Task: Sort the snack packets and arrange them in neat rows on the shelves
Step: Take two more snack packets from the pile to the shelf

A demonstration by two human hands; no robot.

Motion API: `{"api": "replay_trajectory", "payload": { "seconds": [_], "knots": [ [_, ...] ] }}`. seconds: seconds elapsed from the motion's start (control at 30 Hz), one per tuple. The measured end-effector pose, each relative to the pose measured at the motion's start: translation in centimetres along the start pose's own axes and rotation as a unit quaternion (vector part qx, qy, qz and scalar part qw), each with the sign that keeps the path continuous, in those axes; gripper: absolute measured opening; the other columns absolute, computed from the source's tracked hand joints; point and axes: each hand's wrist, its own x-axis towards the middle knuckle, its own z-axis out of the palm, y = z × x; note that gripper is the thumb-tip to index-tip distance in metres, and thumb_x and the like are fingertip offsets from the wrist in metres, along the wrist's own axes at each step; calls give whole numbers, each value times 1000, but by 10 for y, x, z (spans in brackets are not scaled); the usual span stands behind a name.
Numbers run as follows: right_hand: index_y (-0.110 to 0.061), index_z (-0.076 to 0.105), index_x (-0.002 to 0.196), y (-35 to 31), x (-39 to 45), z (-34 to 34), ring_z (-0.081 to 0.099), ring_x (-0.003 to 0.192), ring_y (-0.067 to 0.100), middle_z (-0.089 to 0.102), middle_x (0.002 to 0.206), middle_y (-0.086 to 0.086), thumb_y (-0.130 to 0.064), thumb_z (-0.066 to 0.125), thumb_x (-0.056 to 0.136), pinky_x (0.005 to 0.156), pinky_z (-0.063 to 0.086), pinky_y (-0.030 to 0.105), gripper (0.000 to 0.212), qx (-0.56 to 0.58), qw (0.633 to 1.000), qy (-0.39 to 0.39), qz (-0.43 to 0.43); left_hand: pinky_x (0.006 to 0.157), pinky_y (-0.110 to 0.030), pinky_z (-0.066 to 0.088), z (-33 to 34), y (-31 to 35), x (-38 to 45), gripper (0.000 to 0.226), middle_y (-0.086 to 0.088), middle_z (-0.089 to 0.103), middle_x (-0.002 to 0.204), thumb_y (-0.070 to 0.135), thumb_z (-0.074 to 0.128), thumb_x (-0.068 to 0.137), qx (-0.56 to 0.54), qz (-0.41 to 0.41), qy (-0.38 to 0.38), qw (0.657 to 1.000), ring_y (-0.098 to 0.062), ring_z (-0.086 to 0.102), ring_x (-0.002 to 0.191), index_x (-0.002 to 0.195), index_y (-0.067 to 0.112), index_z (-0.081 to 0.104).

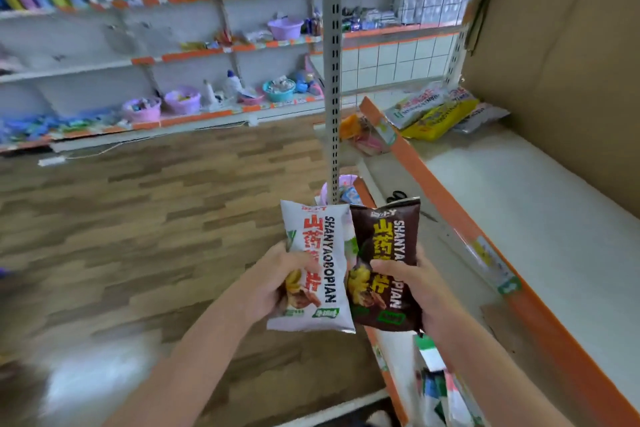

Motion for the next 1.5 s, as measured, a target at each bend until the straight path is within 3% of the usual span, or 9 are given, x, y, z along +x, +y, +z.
{"api": "replay_trajectory", "payload": {
  "seconds": [0.27,0.47,0.63,0.87,1.0,1.1,1.3,1.4,1.5],
  "knots": [
    [-16,51,118,-51,68,-17,70,69,30,72,91,15,8,67,73,57,55,35,53,6,999,-13,-32,73,-39,56,23,51,73,47,-12,73,97,21,72,69,-8,37,28,999,-27,70,82,113,15,56],
    [-15,50,115,-81,84,-67,69,78,33,69,99,19,4,70,73,67,58,41,50,5,997,60,-42,50,-22,52,65,68,131,29,0,74,78,25,67,82,94,28,-19,995,-12,69,60,108,17,57],
    [-12,42,119,-85,99,-106,70,78,27,66,103,16,5,71,73,63,56,35,56,48,980,183,-64,82,-31,53,90,78,193,65,-1,67,108,17,79,72,218,8,-98,971,-16,67,94,124,21,40],
    [-5,42,117,-112,131,-149,68,70,19,62,106,19,16,60,77,48,52,22,49,128,947,275,-104,67,-20,37,137,118,288,32,8,54,97,21,71,80,298,59,-216,928,-3,51,85,102,31,49],
    [-2,45,120,-129,166,-163,63,91,27,62,114,20,12,65,75,68,56,27,50,81,929,345,-107,58,-8,40,167,154,338,34,7,54,87,23,69,83,322,122,-223,912,-5,53,77,111,24,49],
    [-1,54,113,-139,193,-173,64,93,30,67,108,17,5,69,75,83,53,38,41,51,911,398,-100,65,-22,43,191,174,380,48,0,59,92,31,69,83,361,182,-225,887,-13,57,83,122,17,44],
    [-4,52,114,-155,230,-185,65,94,28,66,109,16,-6,68,82,85,53,41,36,59,854,507,-105,72,-27,40,241,194,438,32,-8,54,113,23,57,91,478,325,-252,776,-25,54,102,115,9,39],
    [-6,47,120,-162,239,-190,64,91,25,64,111,14,-9,67,83,81,51,35,42,33,849,519,-93,84,-39,44,244,182,459,49,-18,37,133,16,52,90,589,390,-261,658,-39,48,113,134,8,33],
    [-15,40,121,-165,242,-192,62,98,23,62,111,7,-12,77,73,74,51,28,61,-17,862,507,-23,93,-41,40,234,171,465,65,-17,27,144,7,59,81,643,475,-248,547,-38,38,121,139,5,29]
  ]
}}
